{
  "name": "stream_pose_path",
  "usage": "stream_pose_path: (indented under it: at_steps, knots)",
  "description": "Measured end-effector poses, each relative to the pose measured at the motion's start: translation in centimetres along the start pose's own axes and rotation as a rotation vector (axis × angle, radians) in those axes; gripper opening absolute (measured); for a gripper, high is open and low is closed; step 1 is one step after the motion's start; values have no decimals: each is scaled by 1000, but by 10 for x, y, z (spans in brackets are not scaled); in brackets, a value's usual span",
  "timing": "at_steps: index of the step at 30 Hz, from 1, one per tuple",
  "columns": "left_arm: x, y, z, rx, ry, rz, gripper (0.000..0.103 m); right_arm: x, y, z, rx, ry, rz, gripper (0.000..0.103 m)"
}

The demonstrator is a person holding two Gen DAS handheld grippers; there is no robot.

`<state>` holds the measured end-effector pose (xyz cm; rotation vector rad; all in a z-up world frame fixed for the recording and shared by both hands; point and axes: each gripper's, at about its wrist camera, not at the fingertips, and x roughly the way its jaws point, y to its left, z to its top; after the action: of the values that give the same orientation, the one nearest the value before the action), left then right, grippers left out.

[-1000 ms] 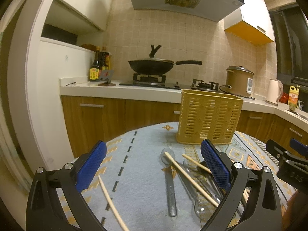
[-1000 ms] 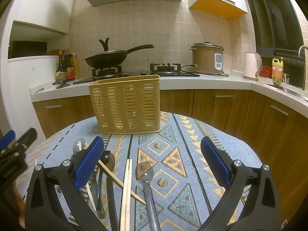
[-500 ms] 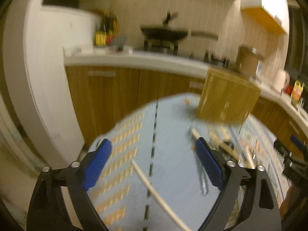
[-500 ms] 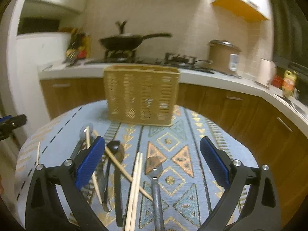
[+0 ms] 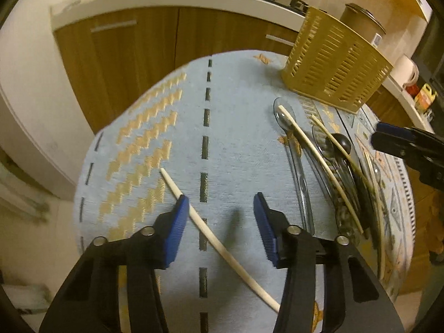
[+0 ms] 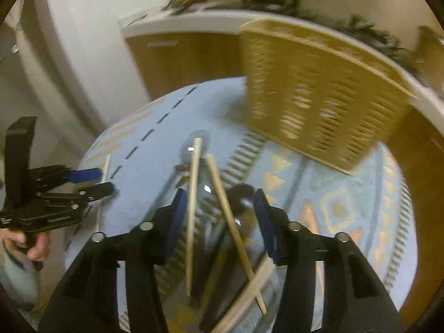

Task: Organize utensils
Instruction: 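Grasp a wooden chopstick with the left gripper while the right gripper grasps chopsticks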

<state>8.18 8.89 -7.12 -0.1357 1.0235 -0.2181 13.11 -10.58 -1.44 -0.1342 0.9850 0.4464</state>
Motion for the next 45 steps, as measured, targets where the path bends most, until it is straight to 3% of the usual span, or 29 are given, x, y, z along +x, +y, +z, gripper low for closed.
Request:
stream_pose_path:
  at_steps: [8, 12, 14, 17, 19, 21, 26, 27, 28, 30, 31, 38, 41, 42, 44, 45]
  knots:
    - [4, 11, 12, -35, 31, -44, 39, 50, 8, 25, -49, 130, 46, 30]
    - [10, 5, 19, -21, 37, -20, 39, 68, 11, 25, -54, 171, 35, 28]
    - [16, 1, 19, -12, 58, -28, 34, 73, 10, 26, -54, 186, 33, 20]
    - [19, -11, 19, 37, 37, 32, 25, 74, 11, 25, -60, 182, 30, 8]
    - [20, -13, 19, 46, 40, -7, 0, 69, 5, 23, -51, 165, 25, 8]
    - [22, -13, 19, 48, 44, -79, 0, 65, -2, 22, -31, 149, 31, 8]
    - [7, -4, 14, 48, 10, -127, 1, 53, -11, 18, 2, 129, 48, 8]
    - [-1, 1, 11, 36, -1, -119, 6, 52, -11, 18, -1, 128, 49, 8]
    - [-8, 6, 9, 23, -11, -97, 21, 51, -12, 18, -1, 126, 51, 8]
    - [-18, 14, 4, -13, -23, -74, 39, 51, -11, 17, 0, 124, 63, 8]
    - [-19, 17, 3, -32, -13, -70, 40, 51, -10, 17, 1, 124, 70, 8]
    - [0, 20, -2, -92, 84, 24, 40, 49, 1, 19, -14, 115, 79, 8]
    - [6, 11, 3, -80, 80, 83, 38, 45, 4, 19, -20, 113, 80, 8]
    - [8, 7, 5, -65, 79, 115, 35, 44, 4, 18, -24, 112, 78, 8]
    - [11, -3, 6, -33, 76, 209, 14, 40, 7, 18, -35, 108, 72, 8]
    - [12, -6, 7, -23, 72, 221, 7, 38, 7, 18, -38, 103, 69, 8]
